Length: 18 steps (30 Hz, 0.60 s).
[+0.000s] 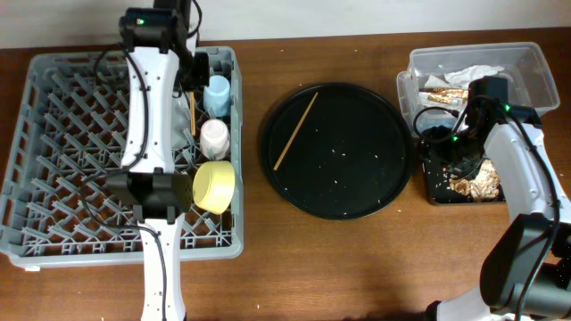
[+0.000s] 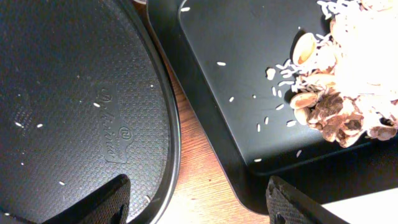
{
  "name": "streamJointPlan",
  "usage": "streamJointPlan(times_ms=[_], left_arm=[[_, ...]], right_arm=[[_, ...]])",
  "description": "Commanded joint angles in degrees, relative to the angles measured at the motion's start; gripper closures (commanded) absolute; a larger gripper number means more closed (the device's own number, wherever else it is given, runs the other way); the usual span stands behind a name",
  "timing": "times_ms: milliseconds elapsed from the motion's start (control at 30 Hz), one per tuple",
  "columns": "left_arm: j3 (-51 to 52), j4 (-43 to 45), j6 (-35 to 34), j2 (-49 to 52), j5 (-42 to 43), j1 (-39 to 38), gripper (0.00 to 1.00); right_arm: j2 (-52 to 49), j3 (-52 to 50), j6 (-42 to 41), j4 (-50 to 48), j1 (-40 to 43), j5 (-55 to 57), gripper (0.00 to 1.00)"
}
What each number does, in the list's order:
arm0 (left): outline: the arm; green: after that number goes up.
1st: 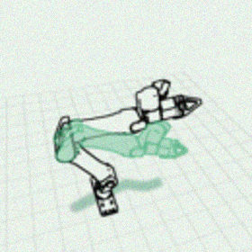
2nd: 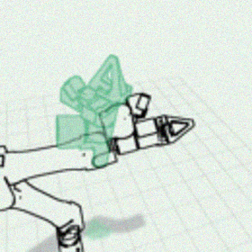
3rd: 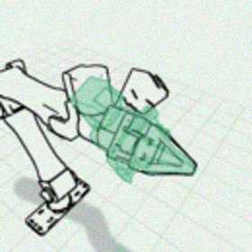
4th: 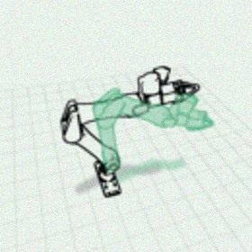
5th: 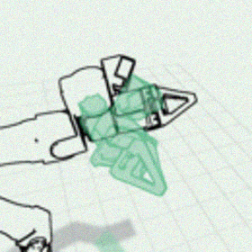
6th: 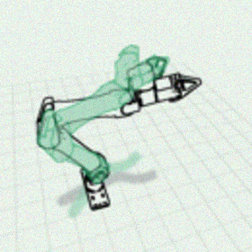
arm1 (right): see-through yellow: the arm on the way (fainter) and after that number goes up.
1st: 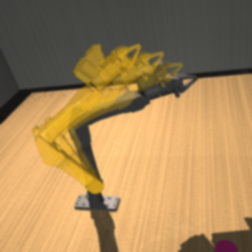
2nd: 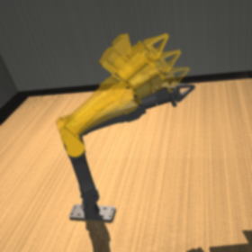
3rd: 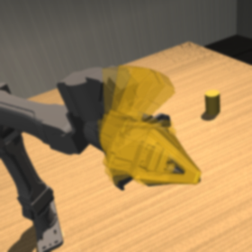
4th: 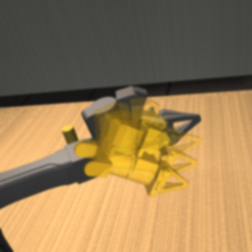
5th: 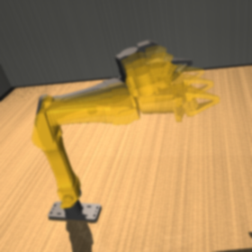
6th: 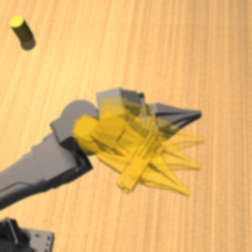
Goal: Sort waste into correct bins and load items into the dishwasher rack
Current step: 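Drop the chopstick into the rack slot beside the cups, then reach the left gripper to the second chopstick and grasp it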
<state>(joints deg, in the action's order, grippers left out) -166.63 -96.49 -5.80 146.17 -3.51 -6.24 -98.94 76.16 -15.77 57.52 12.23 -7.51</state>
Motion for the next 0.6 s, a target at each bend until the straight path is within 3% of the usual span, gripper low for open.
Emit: streamJointPlan(times_ms=[0,33,67,133,300,400,567], left_arm=[[4.8,-0.2,1.1,0.0,-1.9,0.4,0.99],[5.1,-0.1,1.1,0.0,-1.9,0.4,0.89],[5.1,0.1,1.2,0.0,-1.9,0.4,0.56],[5.1,0.7,1.2,0.0,-1.9,0.4,0.39],[1.8,1.1,1.2,-2.3,-1.7,-0.1,0.37],[-0.1,3.1,1.2,-4.7,4.1,-2.8,0.43],[1.4,4.3,1.1,-1.6,5.4,-14.7,0.47]], right_arm=[[1.1,-0.1,0.5,-0.3,0.1,0.7,0.29],[1.1,-0.1,0.5,-0.3,0.1,0.7,0.29],[1.1,-0.1,0.5,-0.3,0.1,0.7,0.29],[1.1,-0.1,0.5,-0.3,0.1,0.7,0.29],[1.1,-0.1,0.5,-0.3,0.1,0.7,0.29],[1.1,-0.1,0.5,-0.3,0.1,0.7,0.29],[1.1,-0.1,0.5,-0.3,0.1,0.7,0.29]])
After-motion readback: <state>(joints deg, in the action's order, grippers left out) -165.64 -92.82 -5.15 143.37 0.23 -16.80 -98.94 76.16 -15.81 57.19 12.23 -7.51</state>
